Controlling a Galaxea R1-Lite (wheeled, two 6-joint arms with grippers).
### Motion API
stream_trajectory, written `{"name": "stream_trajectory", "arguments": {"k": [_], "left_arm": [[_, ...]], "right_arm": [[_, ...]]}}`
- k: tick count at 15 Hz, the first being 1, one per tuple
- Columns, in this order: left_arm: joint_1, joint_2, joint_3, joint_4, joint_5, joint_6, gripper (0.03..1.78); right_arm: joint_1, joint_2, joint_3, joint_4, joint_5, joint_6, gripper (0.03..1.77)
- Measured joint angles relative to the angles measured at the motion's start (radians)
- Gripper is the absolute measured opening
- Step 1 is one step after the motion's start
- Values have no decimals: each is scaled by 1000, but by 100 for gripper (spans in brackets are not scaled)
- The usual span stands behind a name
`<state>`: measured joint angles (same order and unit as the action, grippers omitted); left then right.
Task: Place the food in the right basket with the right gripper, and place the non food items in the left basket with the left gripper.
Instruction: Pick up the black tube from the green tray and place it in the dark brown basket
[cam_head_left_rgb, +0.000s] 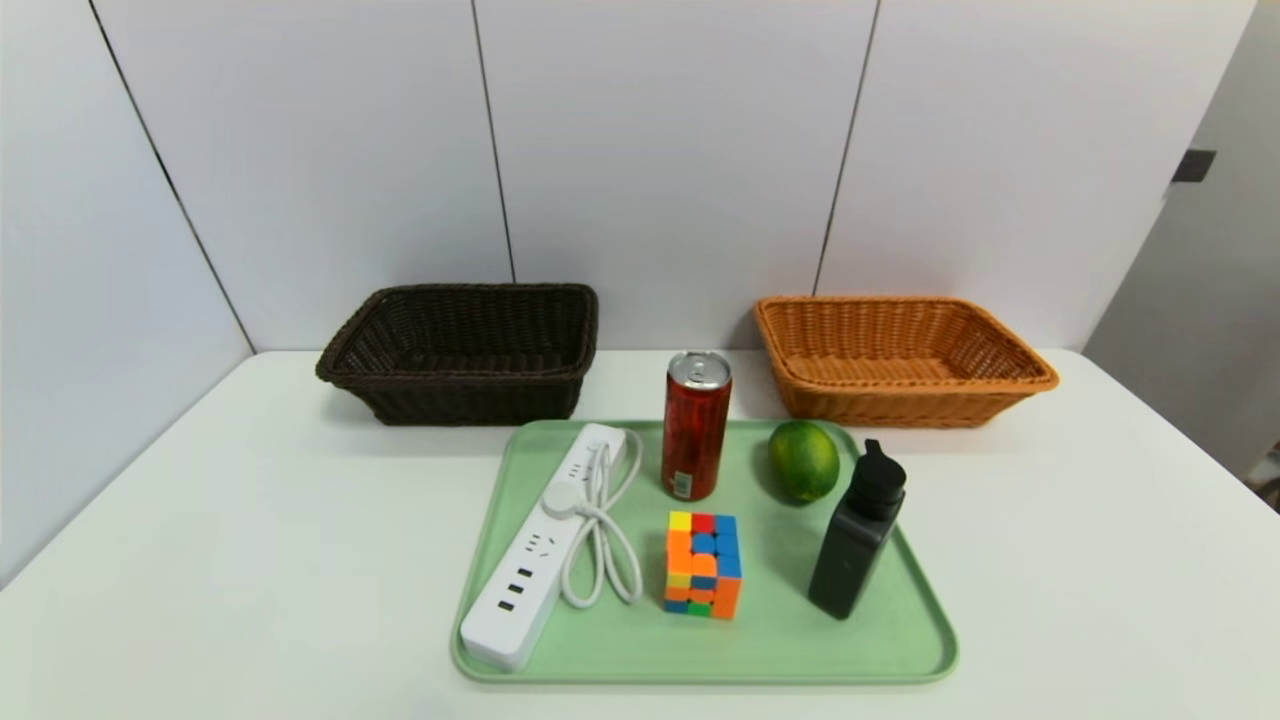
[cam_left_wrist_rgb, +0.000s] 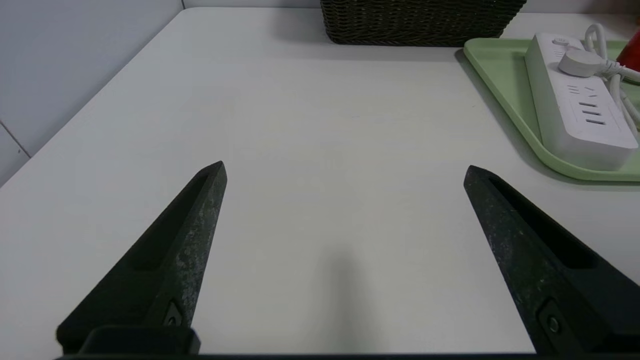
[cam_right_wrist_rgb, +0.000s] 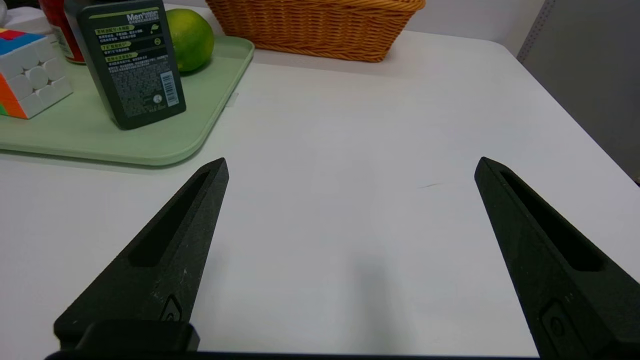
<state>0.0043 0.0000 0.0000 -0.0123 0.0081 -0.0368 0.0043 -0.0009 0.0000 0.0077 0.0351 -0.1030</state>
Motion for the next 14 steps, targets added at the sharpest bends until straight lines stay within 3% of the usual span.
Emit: {"name": "stream_trajectory", "arguments": {"k": [4,7,11,14], "left_arm": [[0,0,0,14,-8,34,169],[0,0,-35,85,-33,54,169],[0,64,-232,265,-133,48,169],[-2,246,-401,275,-167,38,169]], "right_arm": [[0,0,0,-3,6,-8,170],[0,3,-19,-3,17,-11,170],[2,142,-144,-2,57,18,170],[11,356,-316,0,121,86,170]]}}
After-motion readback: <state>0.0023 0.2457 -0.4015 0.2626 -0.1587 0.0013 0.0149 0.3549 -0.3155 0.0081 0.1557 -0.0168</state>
